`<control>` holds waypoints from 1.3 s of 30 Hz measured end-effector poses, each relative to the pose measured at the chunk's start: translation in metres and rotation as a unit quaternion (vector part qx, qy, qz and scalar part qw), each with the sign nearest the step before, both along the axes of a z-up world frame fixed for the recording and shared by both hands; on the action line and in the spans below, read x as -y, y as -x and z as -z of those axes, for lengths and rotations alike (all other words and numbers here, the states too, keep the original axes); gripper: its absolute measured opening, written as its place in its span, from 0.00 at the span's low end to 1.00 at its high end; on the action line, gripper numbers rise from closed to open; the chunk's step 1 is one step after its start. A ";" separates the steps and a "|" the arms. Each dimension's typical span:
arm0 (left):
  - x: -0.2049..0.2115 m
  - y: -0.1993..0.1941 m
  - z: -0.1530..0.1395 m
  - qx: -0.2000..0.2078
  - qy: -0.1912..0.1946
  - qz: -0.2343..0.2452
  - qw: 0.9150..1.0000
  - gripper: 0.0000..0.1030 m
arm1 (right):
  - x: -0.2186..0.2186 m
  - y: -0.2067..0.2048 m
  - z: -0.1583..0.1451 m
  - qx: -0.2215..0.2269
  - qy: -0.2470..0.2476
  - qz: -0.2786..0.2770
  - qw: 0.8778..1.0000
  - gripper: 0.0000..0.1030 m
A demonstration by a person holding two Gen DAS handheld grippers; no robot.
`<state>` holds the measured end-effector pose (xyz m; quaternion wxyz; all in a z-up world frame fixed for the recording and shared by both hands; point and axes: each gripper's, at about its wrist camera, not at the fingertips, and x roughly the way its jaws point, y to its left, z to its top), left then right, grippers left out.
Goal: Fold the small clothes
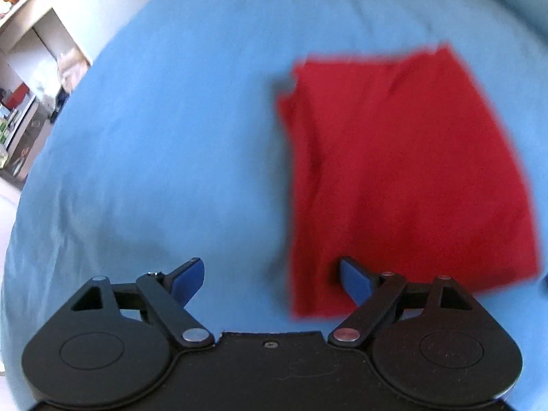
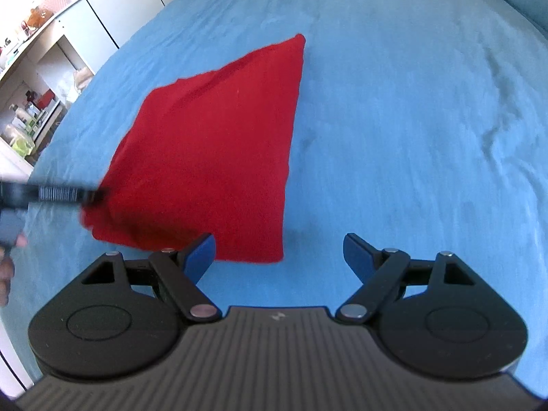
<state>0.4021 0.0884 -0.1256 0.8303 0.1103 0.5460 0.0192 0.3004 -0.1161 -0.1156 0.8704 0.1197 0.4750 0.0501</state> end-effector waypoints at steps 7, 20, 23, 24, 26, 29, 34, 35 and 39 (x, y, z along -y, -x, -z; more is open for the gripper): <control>-0.008 0.008 0.000 0.013 0.025 -0.004 1.000 0.88 | -0.009 0.005 0.009 0.003 0.033 -0.032 0.999 0.94; 0.002 0.001 0.009 0.021 0.032 0.002 0.999 0.89 | -0.008 -0.007 0.029 0.018 0.107 0.006 0.994 0.91; -0.005 0.008 0.020 0.007 0.036 -0.006 0.999 0.90 | 0.008 -0.007 0.032 0.010 0.099 0.034 0.994 0.91; -0.007 0.010 0.023 0.005 0.040 -0.009 0.999 0.90 | 0.011 -0.007 0.034 0.008 0.092 0.035 0.995 0.91; -0.009 0.013 0.026 0.009 0.041 -0.010 0.999 0.90 | 0.010 -0.009 0.035 0.004 0.097 0.028 0.995 0.91; -0.008 0.010 0.021 0.010 0.044 -0.014 0.999 0.90 | 0.008 -0.015 0.026 -0.007 0.096 0.001 0.995 0.91; -0.008 0.011 -0.029 0.075 0.090 -0.011 0.993 0.95 | 0.026 -0.018 -0.013 -0.008 0.035 -0.044 0.998 0.94; -0.008 0.008 -0.040 0.089 0.103 -0.004 0.991 1.00 | 0.031 -0.024 -0.024 -0.006 0.023 -0.053 0.998 0.95; -0.011 -0.020 -0.068 0.125 0.144 0.015 0.982 1.00 | 0.039 -0.058 -0.050 -0.002 -0.001 -0.061 0.998 1.00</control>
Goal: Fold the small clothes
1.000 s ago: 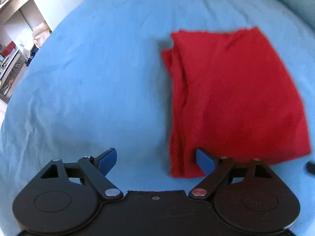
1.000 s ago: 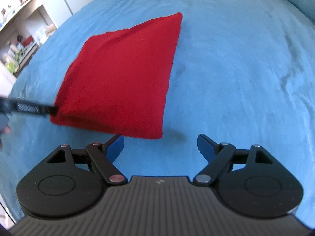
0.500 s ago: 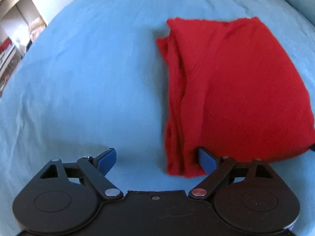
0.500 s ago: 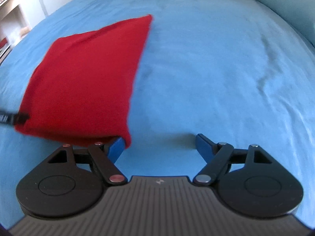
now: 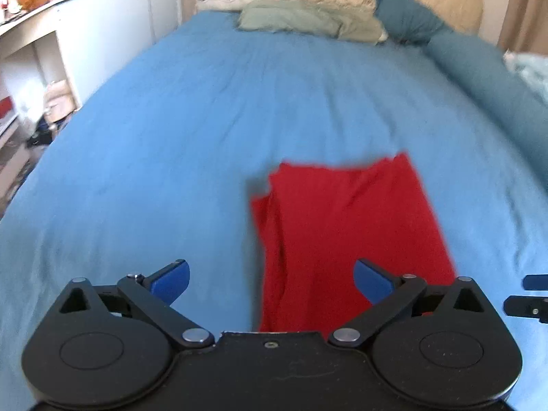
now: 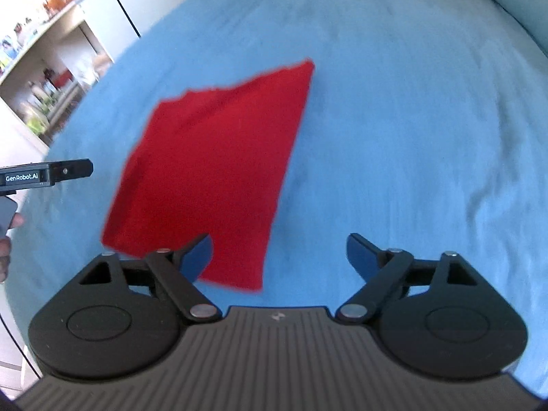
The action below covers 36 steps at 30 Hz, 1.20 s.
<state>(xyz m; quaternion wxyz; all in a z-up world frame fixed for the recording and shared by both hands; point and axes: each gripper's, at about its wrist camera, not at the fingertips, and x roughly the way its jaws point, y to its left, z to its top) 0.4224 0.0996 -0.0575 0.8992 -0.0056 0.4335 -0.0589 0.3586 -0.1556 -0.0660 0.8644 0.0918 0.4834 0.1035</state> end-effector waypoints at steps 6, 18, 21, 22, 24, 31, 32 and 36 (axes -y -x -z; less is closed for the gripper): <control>-0.014 -0.061 0.052 -0.091 0.085 0.011 0.992 0.98 | 0.000 -0.057 0.027 -0.038 -0.050 0.036 0.997 1.00; -0.008 -0.085 0.099 -0.120 0.120 0.008 0.986 0.80 | -0.023 -0.087 0.078 -0.071 -0.104 0.038 0.991 0.85; -0.004 -0.085 0.098 -0.125 0.133 0.024 0.983 0.63 | -0.026 -0.091 0.079 -0.072 -0.105 0.035 0.991 0.83; -0.001 -0.086 0.099 -0.126 0.127 0.025 0.983 0.63 | -0.026 -0.093 0.081 -0.072 -0.103 0.033 0.991 0.83; 0.001 -0.088 0.102 -0.127 0.126 0.025 0.984 0.63 | -0.029 -0.094 0.082 -0.073 -0.102 0.031 0.992 0.82; 0.011 -0.083 0.090 -0.114 0.112 0.026 0.987 0.31 | -0.030 -0.087 0.069 -0.047 -0.095 0.023 0.994 0.46; 0.014 -0.081 0.087 -0.109 0.106 0.028 0.988 0.28 | -0.030 -0.084 0.065 -0.041 -0.095 0.025 0.994 0.43; 0.018 -0.074 0.071 -0.101 0.114 0.028 0.988 0.22 | -0.026 -0.074 0.042 -0.014 -0.114 0.027 0.993 0.38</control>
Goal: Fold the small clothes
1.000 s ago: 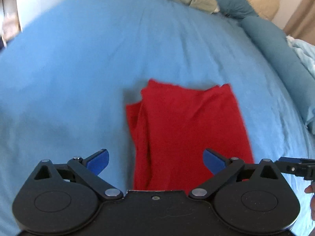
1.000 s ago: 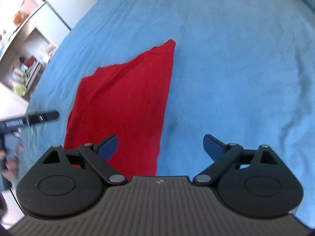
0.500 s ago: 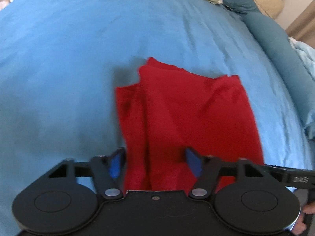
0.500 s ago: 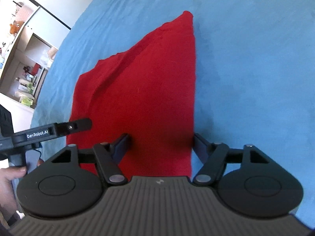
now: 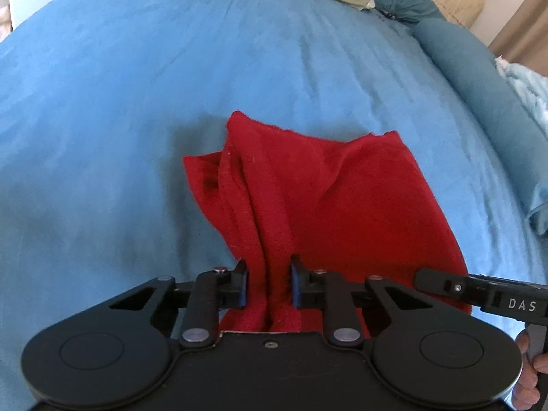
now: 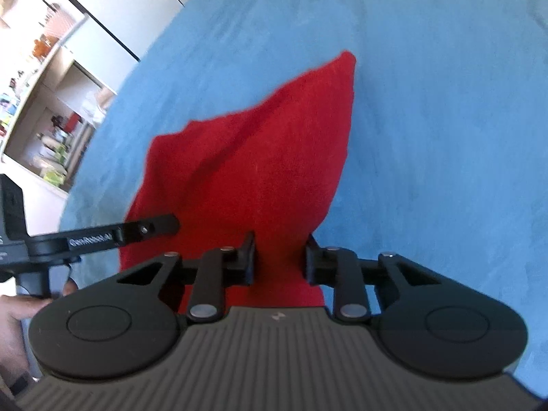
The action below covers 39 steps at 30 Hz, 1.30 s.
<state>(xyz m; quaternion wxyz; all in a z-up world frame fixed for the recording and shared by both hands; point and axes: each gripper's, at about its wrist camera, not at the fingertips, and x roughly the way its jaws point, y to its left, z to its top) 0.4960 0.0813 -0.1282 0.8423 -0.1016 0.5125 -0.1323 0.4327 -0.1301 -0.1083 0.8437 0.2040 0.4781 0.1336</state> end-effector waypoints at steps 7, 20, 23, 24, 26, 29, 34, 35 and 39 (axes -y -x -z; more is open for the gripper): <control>0.041 0.058 -0.049 0.030 0.001 0.037 0.999 0.20 | 0.031 0.055 -0.056 0.028 -0.002 0.002 1.000 0.38; 0.147 0.186 0.003 0.021 -0.065 0.043 0.997 0.35 | 0.112 0.191 0.001 -0.063 0.060 0.060 0.994 0.44; 0.147 0.191 0.002 0.038 -0.077 0.027 0.996 0.48 | 0.123 0.195 0.008 -0.055 0.034 0.073 0.995 0.52; 0.147 0.191 0.000 0.043 -0.086 0.023 0.995 0.53 | 0.123 0.194 0.006 -0.054 0.036 0.070 0.995 0.61; 0.147 0.191 -0.007 0.064 -0.109 0.009 0.992 0.75 | 0.120 0.194 -0.004 -0.032 0.054 0.063 0.996 0.75; 0.139 0.191 -0.015 0.100 -0.139 -0.017 0.985 0.82 | 0.122 0.197 -0.017 0.015 0.086 0.063 0.994 0.94; 0.126 0.201 0.009 0.133 -0.163 -0.010 0.977 0.82 | 0.134 0.202 0.005 0.051 0.129 0.065 0.988 0.94; 0.125 0.203 0.017 0.138 -0.169 -0.004 0.976 0.83 | 0.135 0.203 0.017 0.051 0.136 0.059 0.988 0.94; 0.115 0.212 0.038 0.173 -0.160 0.003 0.972 0.84 | 0.144 0.212 0.042 0.087 0.125 0.055 0.987 0.99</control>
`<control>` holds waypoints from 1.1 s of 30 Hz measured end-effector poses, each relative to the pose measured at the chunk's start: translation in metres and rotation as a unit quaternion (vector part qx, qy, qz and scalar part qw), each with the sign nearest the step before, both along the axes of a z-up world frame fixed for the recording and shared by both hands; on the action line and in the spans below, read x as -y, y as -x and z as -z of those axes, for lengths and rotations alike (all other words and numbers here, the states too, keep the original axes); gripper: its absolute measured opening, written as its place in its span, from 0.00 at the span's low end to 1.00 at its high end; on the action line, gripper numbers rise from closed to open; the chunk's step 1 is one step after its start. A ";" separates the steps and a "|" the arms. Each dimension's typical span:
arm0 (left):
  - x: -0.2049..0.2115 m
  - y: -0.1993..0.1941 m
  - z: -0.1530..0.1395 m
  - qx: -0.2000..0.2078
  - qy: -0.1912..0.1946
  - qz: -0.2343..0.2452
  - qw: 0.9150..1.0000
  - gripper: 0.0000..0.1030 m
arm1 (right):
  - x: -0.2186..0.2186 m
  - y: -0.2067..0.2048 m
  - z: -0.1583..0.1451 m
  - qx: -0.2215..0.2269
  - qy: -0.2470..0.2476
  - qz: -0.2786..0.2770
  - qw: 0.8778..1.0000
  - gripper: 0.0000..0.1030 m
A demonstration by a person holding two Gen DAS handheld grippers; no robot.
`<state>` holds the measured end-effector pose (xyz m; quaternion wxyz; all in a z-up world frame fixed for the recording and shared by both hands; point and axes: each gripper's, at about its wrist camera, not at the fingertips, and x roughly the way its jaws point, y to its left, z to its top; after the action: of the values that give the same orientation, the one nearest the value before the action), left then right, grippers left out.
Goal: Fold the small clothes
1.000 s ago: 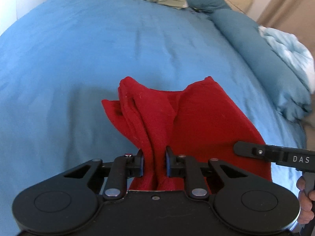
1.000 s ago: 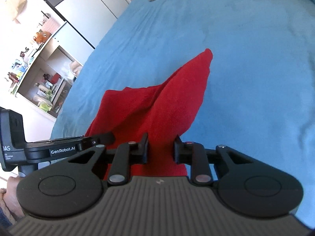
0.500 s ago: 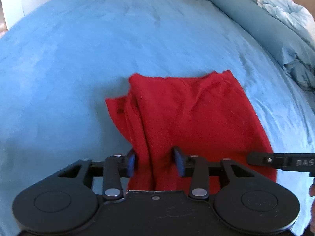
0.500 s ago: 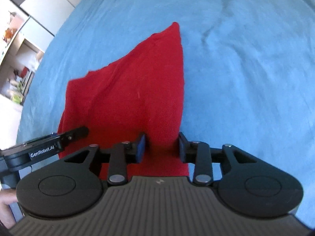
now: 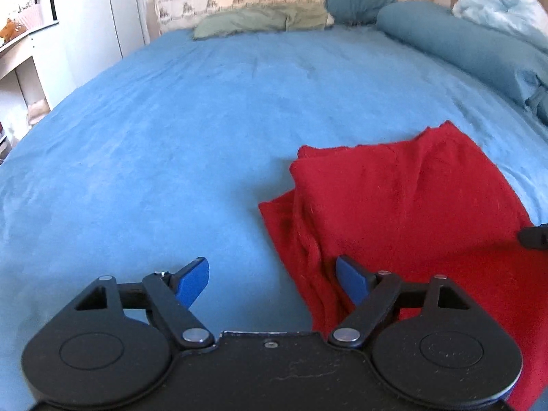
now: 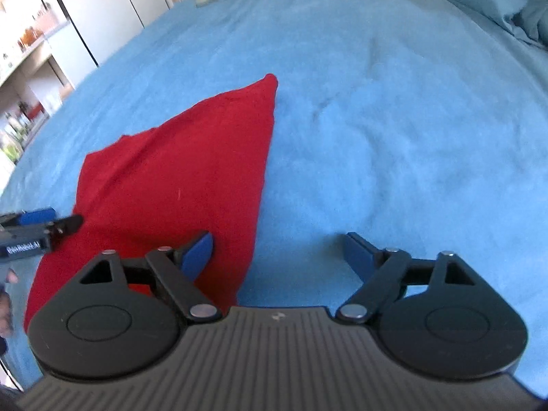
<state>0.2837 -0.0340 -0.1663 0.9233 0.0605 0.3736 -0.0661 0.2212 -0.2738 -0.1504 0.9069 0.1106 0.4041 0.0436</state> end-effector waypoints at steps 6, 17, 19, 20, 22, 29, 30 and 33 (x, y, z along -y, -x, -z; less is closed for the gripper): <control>-0.003 0.008 -0.004 0.027 0.007 -0.006 1.000 0.84 | 0.000 0.009 -0.004 0.039 0.018 -0.012 0.999 1.00; -0.005 0.107 -0.157 0.102 0.019 -0.037 0.994 1.00 | -0.028 0.103 -0.147 0.137 0.029 0.030 0.990 1.00; -0.005 0.131 -0.177 0.102 0.022 -0.033 0.994 1.00 | -0.034 0.126 -0.167 0.136 0.045 0.040 0.989 1.00; -0.005 0.143 -0.184 0.098 0.019 -0.037 0.994 1.00 | -0.037 0.139 -0.176 0.133 0.051 0.045 0.989 1.00; -0.003 0.166 -0.194 0.086 0.014 -0.041 0.995 1.00 | -0.042 0.162 -0.190 0.124 0.053 0.048 0.990 1.00; -0.006 0.219 -0.188 0.029 0.012 -0.063 0.997 1.00 | -0.065 0.225 -0.198 0.065 0.086 0.047 0.993 1.00; -0.006 0.224 -0.186 0.026 0.011 -0.065 0.997 1.00 | -0.068 0.231 -0.195 0.055 0.088 0.047 0.993 1.00; -0.006 0.239 -0.180 0.020 0.006 -0.063 0.998 1.00 | -0.075 0.245 -0.187 0.037 0.093 0.044 0.994 1.00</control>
<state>0.0447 -0.0278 0.0136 0.9332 0.0330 0.3578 -0.0084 -0.0241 -0.1985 0.0370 0.9285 0.0419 0.3678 -0.0300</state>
